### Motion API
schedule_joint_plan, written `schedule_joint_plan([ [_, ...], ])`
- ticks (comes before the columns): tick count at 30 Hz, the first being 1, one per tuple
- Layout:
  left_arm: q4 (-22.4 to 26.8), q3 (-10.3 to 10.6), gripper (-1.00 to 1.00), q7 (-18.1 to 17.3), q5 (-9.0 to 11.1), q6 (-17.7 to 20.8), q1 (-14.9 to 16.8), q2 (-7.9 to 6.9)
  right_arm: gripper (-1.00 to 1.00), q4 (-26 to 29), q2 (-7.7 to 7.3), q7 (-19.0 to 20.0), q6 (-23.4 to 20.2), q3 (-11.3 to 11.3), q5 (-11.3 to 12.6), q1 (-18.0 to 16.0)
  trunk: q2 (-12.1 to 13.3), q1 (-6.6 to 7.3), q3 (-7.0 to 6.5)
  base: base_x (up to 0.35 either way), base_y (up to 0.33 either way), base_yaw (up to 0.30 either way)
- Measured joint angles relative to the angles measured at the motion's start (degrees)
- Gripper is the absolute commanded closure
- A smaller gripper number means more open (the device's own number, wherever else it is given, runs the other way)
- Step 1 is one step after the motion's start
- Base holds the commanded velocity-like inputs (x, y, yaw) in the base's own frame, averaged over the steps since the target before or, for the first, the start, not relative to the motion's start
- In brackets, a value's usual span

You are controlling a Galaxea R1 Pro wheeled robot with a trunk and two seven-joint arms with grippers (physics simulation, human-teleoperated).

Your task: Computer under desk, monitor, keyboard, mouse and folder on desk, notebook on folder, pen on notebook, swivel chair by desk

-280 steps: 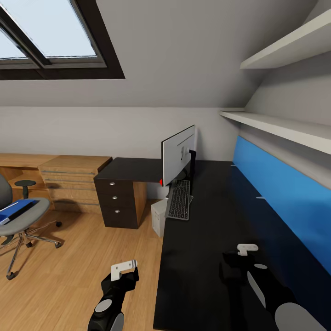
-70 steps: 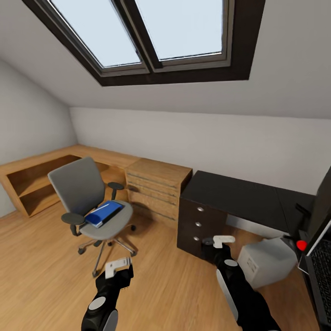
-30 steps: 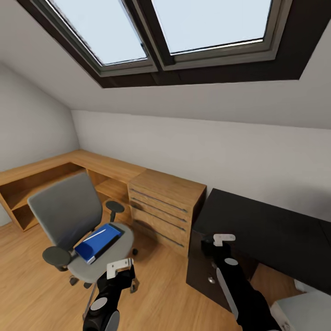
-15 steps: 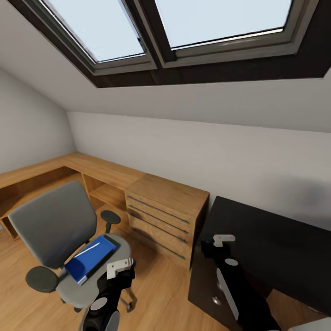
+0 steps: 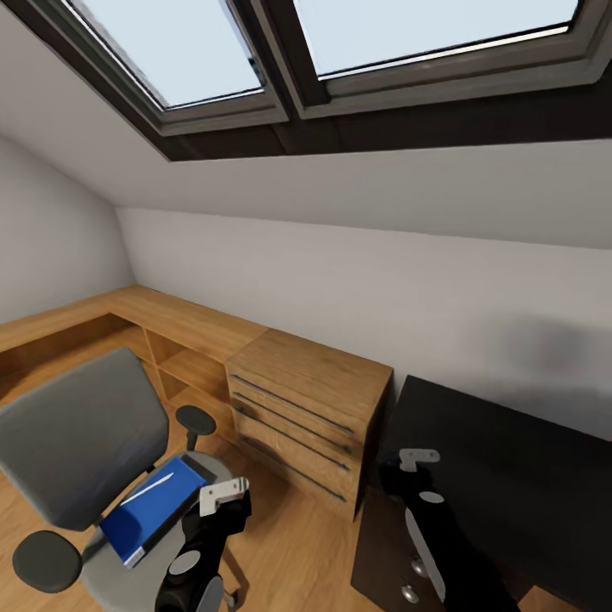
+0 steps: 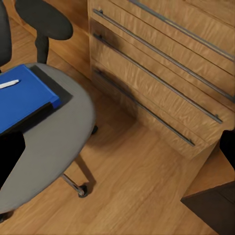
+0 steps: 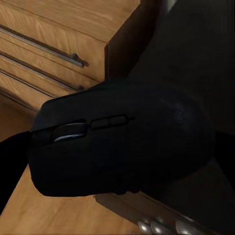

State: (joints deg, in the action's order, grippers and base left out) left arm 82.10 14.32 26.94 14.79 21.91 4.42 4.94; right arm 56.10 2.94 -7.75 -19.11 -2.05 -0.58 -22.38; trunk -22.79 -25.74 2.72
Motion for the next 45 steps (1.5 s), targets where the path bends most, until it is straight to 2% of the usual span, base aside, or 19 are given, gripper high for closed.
schedule_joint_plan([
  [3,0.0,0.87,-1.0,0.0,-0.01,-0.04,0.0,-0.05,1.0,-3.31,-0.66,-0.06,0.19,1.12,0.06,-0.23,0.01,-0.01,0.0,0.005,0.0,0.0],
  [10,0.0,1.62,-1.0,0.0,-0.03,-0.22,0.0,-0.09,1.0,-9.32,-1.5,-0.11,3.57,1.53,0.08,-0.98,0.01,-0.01,0.0,0.001,-0.059,0.0],
  [19,0.07,1.67,-1.0,0.0,-0.02,-0.25,0.0,-0.12,1.0,-10.81,-1.72,-0.11,4.27,1.64,0.11,-1.47,0.0,0.0,0.0,0.022,-0.017,0.0],
  [27,0.08,1.67,-1.0,0.0,-0.01,-0.43,0.0,-0.17,1.0,-12.71,-1.72,-0.11,5.64,1.64,0.13,-1.84,0.0,0.02,0.0,0.272,0.0,0.0],
  [30,0.08,1.67,-1.0,0.0,-0.01,-0.44,0.0,-0.18,1.0,-15.8,-1.77,-0.11,6.76,1.64,0.15,-3.39,0.0,0.02,0.0,0.316,-0.028,0.0],
  [37,0.32,2.01,-1.0,0.0,-0.01,-0.25,0.0,-0.15,1.0,-31.82,-2.69,-0.12,14.33,1.65,0.19,-10.99,0.01,-0.01,0.0,0.133,-0.045,0.0],
  [45,0.51,2.81,-1.0,0.0,-0.01,-0.32,0.0,-0.18,1.0,-35.2,-3.19,-0.32,15.16,1.69,0.22,-12.58,0.0,-0.01,0.0,0.004,-0.002,0.0],
])
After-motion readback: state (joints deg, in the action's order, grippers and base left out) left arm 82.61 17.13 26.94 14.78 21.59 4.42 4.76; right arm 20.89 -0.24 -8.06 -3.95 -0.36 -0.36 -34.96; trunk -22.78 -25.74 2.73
